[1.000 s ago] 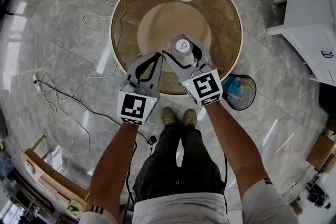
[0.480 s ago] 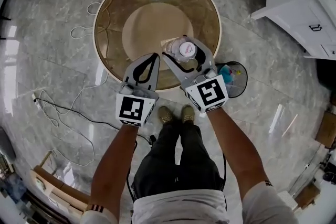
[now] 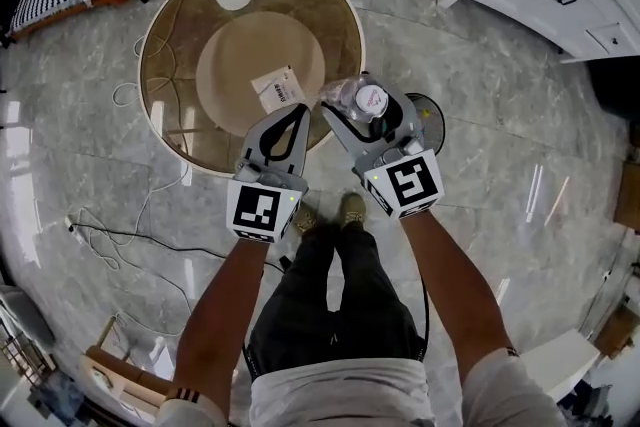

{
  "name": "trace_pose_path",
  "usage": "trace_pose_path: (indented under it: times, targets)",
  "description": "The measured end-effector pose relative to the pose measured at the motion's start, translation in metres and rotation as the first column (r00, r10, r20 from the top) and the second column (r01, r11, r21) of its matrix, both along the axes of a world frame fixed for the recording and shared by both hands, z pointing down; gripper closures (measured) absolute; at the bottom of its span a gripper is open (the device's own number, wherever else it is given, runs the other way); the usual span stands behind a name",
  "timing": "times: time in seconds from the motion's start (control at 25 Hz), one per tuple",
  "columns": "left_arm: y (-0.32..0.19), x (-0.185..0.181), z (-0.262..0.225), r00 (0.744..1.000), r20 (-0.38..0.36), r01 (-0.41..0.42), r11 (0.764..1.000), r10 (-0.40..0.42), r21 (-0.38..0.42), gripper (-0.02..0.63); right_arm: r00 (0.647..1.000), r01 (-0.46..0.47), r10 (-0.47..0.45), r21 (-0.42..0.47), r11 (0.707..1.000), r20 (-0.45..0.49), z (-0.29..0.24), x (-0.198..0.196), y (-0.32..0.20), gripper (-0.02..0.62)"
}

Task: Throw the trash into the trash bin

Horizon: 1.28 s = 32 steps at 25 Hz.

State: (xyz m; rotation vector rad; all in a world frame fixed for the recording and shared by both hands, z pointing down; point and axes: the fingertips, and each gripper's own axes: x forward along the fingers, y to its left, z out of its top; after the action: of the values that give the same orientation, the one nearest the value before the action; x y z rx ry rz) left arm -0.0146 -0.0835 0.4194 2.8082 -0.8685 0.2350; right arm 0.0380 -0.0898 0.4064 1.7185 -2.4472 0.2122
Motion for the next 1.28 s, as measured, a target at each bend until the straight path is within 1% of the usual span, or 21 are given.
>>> trace_pose_path:
  times: [0.12,0.24,0.36,0.48,0.6,0.72,0.84,0.92,1.0,1.2,1.28]
  targets:
    - [0.016,0.035,-0.003,0.999,-0.01,-0.041,0.999,0.041,0.0,0.606,0.998,-0.068,0.068,-0.005,0.998,-0.008,0.0,0.046,0.022,0.295]
    - [0.032,0.067,0.001,0.997,-0.003,-0.077,0.997,0.077,0.008,0.606,0.991,-0.133,0.132,-0.025,0.991,-0.013,0.007,0.093,0.045,0.295]
    - [0.048,0.098,0.007,0.994,0.007,-0.108,0.994,0.108,-0.001,0.606,0.983,-0.184,0.183,-0.05,0.982,-0.025,0.017,0.134,0.069,0.295]
    - [0.061,0.126,0.01,0.991,0.011,-0.136,0.991,0.136,-0.014,0.606,0.976,-0.218,0.215,-0.079,0.973,-0.037,0.028,0.165,0.089,0.294]
    - [0.069,0.149,0.01,0.987,0.015,-0.158,0.987,0.158,-0.018,0.606,0.972,-0.234,0.231,-0.112,0.966,-0.047,0.042,0.188,0.103,0.294]
    - [0.073,0.166,0.012,0.984,0.02,-0.175,0.984,0.175,-0.019,0.606,0.969,-0.245,0.239,-0.148,0.958,-0.055,0.06,0.205,0.113,0.293]
    - [0.074,0.176,0.018,0.983,0.026,-0.179,0.983,0.18,-0.039,0.606,0.967,-0.254,0.246,-0.193,0.948,-0.066,0.078,0.217,0.117,0.29]
    - [0.072,0.179,0.02,0.983,0.035,-0.176,0.984,0.178,-0.038,0.606,0.965,-0.26,0.25,-0.219,0.94,-0.072,0.088,0.224,0.118,0.257]
    - [0.071,0.181,0.023,0.984,0.041,-0.174,0.984,0.176,-0.041,0.606,0.966,-0.26,0.249,-0.234,0.937,-0.075,0.094,0.229,0.118,0.255]
    - [0.068,0.179,0.031,0.985,0.044,-0.162,0.985,0.165,-0.063,0.606,0.973,-0.232,0.222,-0.232,0.945,-0.069,0.099,0.224,0.116,0.256]
    - [0.067,0.177,0.032,0.987,0.043,-0.153,0.986,0.156,-0.065,0.606,0.978,-0.208,0.199,-0.218,0.954,-0.063,0.095,0.217,0.114,0.286]
